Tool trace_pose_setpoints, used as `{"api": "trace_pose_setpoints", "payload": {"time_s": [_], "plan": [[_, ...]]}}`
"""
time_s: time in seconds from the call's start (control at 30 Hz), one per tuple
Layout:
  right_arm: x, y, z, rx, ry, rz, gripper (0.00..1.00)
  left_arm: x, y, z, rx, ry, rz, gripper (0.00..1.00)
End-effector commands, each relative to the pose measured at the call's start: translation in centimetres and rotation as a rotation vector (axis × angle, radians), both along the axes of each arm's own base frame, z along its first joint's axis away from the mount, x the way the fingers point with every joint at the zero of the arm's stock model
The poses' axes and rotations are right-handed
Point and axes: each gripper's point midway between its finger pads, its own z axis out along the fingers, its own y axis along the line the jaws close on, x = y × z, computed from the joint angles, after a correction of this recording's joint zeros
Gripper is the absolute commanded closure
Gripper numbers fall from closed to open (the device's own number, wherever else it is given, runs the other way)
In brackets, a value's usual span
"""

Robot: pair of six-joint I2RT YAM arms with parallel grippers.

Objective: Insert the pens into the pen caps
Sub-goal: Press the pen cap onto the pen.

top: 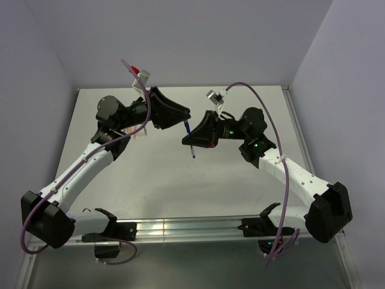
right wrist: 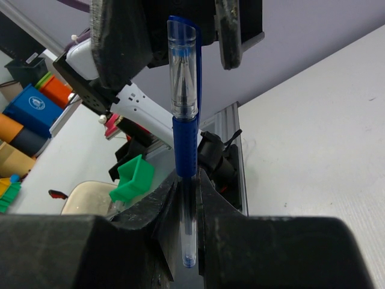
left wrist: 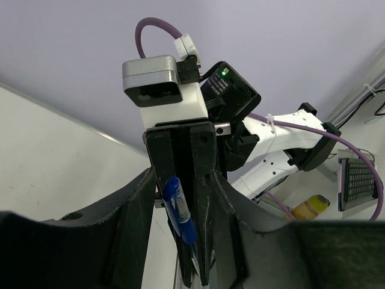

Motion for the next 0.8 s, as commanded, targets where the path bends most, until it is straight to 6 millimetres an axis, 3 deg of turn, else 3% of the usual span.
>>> {"api": "trace_pose_setpoints", "payload": {"time_s": [0.0,0.33,0.5,0.77], "plan": [[-1.0,-0.5,3.0,0.056,-0.11,0.01,1.0,-1.0,-0.1,0.6,-0.017,-0.039,-0.039,0.55],[-0.6,-0.6,3.1,0.045,-0.118,-0.021,1.0,-1.6,-0.3,0.8,-0.011,-0.04,-0.056,0.79],[-0.2,-0.7,3.2,0.029,-0.133,-0.056,1.0,-2.0,-0.7,0.6,0.011,-0.04,-0.043,1.0],[1.3,-0.8,2.9,-0.003,-0.128,-0.155,1.0,-2.8,-1.6,0.4,0.048,-0.068,0.01,1.0]]}}
